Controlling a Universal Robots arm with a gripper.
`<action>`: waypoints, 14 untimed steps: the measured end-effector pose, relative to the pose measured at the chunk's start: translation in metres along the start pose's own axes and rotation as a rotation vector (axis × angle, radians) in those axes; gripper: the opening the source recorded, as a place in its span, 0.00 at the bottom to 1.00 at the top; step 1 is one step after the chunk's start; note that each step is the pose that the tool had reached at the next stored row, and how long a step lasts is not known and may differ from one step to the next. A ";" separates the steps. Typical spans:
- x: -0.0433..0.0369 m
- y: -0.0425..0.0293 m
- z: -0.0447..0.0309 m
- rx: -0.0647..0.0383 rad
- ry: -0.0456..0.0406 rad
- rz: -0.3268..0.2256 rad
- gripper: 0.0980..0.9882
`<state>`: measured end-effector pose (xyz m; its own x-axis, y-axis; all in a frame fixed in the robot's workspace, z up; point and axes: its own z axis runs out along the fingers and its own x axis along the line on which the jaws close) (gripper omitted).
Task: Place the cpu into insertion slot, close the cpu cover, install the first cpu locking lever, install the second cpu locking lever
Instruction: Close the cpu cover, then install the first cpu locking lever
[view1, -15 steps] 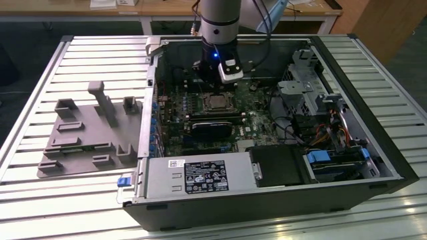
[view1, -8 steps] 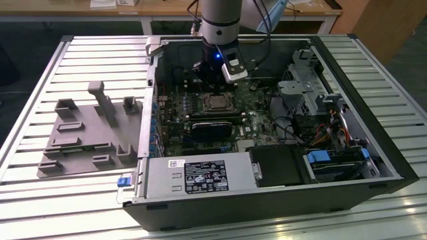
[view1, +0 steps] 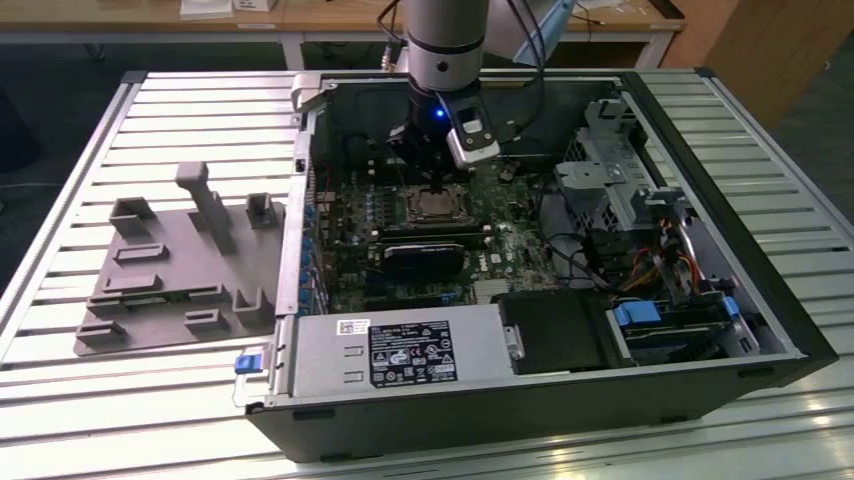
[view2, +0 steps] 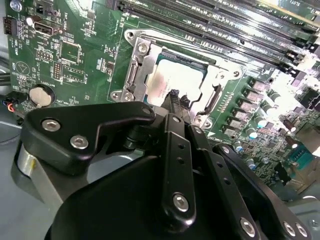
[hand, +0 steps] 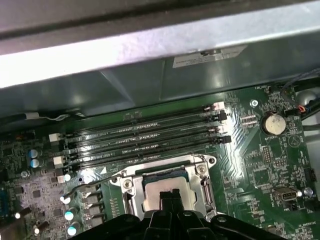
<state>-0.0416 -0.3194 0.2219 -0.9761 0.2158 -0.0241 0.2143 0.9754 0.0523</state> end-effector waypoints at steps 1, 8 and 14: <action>0.0000 0.0000 -0.0008 0.001 0.0002 0.000 0.00; -0.0004 0.0009 -0.0178 0.000 0.0000 0.000 0.00; -0.0004 0.0010 -0.0183 0.000 0.0000 0.000 0.00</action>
<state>-0.0416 -0.3194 0.2403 -0.9762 0.2153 -0.0242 0.2139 0.9755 0.0522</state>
